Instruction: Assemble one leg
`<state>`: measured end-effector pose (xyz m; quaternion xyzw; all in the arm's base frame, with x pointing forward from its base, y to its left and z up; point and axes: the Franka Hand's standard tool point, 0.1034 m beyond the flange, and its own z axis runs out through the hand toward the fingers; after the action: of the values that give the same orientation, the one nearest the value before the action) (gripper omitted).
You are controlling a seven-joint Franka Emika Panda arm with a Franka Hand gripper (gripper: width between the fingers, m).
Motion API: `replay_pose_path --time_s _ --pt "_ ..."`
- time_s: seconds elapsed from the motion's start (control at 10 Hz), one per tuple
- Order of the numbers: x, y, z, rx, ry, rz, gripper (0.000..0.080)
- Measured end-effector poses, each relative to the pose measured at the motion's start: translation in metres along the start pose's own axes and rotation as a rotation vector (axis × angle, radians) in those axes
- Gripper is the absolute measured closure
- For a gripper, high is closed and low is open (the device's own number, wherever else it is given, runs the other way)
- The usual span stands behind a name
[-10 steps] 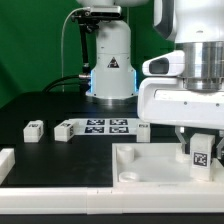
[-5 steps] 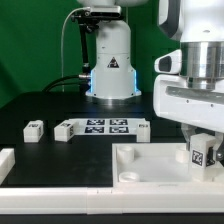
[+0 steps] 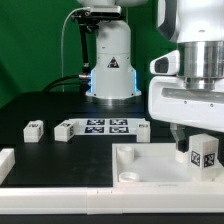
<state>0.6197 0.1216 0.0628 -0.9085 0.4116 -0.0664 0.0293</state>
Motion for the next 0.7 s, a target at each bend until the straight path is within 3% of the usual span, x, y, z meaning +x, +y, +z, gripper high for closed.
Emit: replay_pose_path --time_s 0.3,0.7 --pt "-0.0047 -0.0022 -0.0015 0.003 -0.002 -0.442 0.0151" --pt "0.0023 0.0015 -0.0016 -0.008 0.004 -0.903 0.015"
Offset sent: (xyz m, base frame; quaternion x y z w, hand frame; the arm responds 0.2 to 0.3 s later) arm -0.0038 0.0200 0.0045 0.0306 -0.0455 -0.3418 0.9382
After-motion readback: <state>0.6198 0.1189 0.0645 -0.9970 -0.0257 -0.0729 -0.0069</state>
